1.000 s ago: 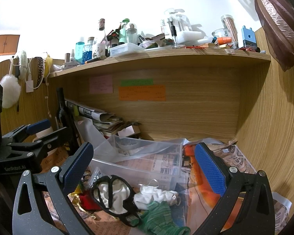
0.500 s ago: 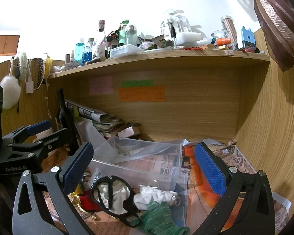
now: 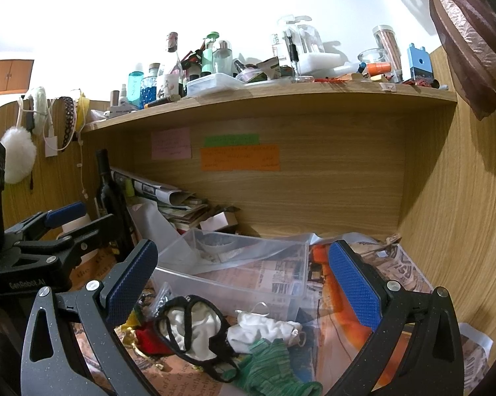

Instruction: Organize soft objects

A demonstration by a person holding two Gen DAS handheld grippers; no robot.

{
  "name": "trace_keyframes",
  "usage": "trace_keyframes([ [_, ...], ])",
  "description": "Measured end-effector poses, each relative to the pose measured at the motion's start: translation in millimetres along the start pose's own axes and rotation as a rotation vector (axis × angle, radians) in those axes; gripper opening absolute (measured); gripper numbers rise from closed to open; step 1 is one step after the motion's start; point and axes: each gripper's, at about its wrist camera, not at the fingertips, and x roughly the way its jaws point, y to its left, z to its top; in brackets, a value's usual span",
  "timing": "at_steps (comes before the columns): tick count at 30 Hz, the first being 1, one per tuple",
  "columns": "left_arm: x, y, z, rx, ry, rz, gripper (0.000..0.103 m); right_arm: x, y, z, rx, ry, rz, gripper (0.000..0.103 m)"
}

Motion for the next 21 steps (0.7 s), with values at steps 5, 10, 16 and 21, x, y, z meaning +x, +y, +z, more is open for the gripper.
trace_keyframes([
  [5,-0.1,0.6,-0.5,-0.004,0.0,-0.001,0.103,1.2,-0.4,-1.4,-0.001,0.0,0.005,0.103],
  [10,3.3,3.8,-3.7,-0.013,0.016,-0.003,0.103,3.7,-1.2,-3.3,0.006,0.009,0.004,0.103],
  [16,19.3,17.5,-24.1,-0.026,0.107,-0.006,0.103,10.6,-7.4,-9.7,0.013,0.038,0.015,0.103],
  [21,36.6,31.2,-52.9,-0.031,0.222,0.012,0.103,21.0,-18.4,-26.2,0.023,0.111,0.013,0.102],
])
